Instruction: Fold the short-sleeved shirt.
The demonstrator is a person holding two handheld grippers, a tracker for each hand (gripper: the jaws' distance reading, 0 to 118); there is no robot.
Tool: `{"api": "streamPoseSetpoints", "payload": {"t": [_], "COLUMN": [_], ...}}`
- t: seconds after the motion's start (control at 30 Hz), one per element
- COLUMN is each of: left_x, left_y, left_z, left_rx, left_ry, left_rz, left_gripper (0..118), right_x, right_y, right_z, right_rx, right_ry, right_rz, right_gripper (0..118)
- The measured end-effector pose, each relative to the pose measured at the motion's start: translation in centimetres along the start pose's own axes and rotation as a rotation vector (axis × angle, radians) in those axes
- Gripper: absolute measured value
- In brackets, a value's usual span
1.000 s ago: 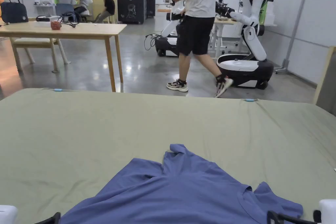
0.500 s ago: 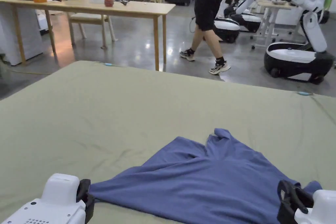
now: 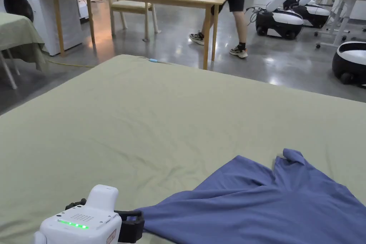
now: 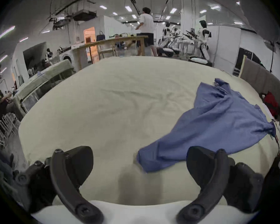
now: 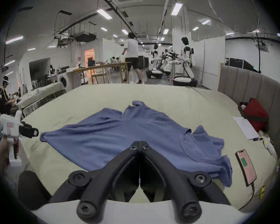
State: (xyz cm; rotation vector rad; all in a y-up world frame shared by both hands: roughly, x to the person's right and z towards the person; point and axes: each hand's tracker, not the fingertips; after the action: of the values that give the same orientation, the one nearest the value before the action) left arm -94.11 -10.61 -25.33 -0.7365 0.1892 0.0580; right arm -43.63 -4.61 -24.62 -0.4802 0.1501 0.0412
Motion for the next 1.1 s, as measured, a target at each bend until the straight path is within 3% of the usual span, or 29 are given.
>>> {"api": "streamPoseSetpoints", "payload": {"t": [0.1,0.2,0.27,0.3,0.37,0.4,0.43,0.47,0.5,0.53,0.57,0.63,0.77,0.83,0.87,0.9,0.93,0.97,1.1], "left_x": [1.1,1.9,2.1,2.4,3.2,3.4,3.5,3.6,4.1,4.4,4.5,4.5,5.0,5.4,5.6,5.6,5.5,5.6,5.5], "left_y": [1.0,1.0,1.1,1.3,1.3,1.4,1.6,1.8,2.0,2.1,2.2,2.4,2.6,2.6,2.6,2.8,2.9,3.1,4.0], "left_z": [-2.7,-4.3,-3.9,-3.5,-2.8,-2.3,-1.6,-1.0,-0.2,0.1,0.2,0.3,-0.1,-0.1,-0.1,0.1,0.1,0.1,0.4], "left_rx": [-0.085,-0.148,-0.119,-0.117,-0.091,-0.082,-0.068,-0.047,-0.030,-0.030,-0.029,-0.030,-0.070,-0.071,-0.076,-0.075,-0.071,-0.072,-0.077], "left_ry": [0.006,-0.021,-0.040,-0.060,-0.062,-0.078,-0.082,-0.086,-0.080,-0.080,-0.080,-0.085,-0.058,-0.057,-0.044,-0.044,-0.050,-0.061,-0.062], "left_rz": [-0.043,-0.048,-0.039,-0.068,-0.093,-0.108,-0.100,-0.095,-0.098,-0.101,-0.101,-0.055,0.019,0.011,0.003,0.003,0.006,0.006,-0.026], "left_gripper": [97,60,19,4,3,3,3,3,3,3,3,3,3,3,3,3,3,3,3], "right_x": [0.7,1.8,2.9,3.5,4.9,5.4,6.1,6.5,7.0,7.5,7.9,8.5,8.8,8.8,8.4,8.3,8.3,8.2,7.7], "right_y": [0.3,1.3,2.8,3.7,6.0,6.9,7.9,8.8,9.5,10.0,10.3,10.1,8.4,7.4,7.3,7.9,8.2,8.7,11.1], "right_z": [-1.2,-2.9,-5.1,-6.5,-10.5,-12.4,-15.0,-17.4,-19.9,-22.7,-25.2,-29.0,-33.9,-34.7,-33.7,-33.1,-32.7,-32.2,-27.2], "right_rx": [-0.031,-0.053,-0.080,-0.094,-0.133,-0.162,-0.181,-0.191,-0.218,-0.282,-0.341,-0.390,-0.507,-0.602,-0.535,-0.494,-0.488,-0.462,-0.341], "right_ry": [-0.016,-0.020,-0.017,-0.019,-0.010,-0.016,-0.017,-0.009,-0.007,0.013,0.011,0.004,-0.031,0.017,0.012,0.014,0.015,0.000,0.039], "right_rz": [-0.004,-0.013,-0.010,-0.014,-0.009,0.009,0.028,0.028,0.035,0.031,0.022,0.052,0.038,0.046,0.045,0.044,0.033,0.050,0.034], "right_gripper": [1,1,1,1,3,18,62,90,103,103,118,116,114,89,85,65,24,3,3]}}
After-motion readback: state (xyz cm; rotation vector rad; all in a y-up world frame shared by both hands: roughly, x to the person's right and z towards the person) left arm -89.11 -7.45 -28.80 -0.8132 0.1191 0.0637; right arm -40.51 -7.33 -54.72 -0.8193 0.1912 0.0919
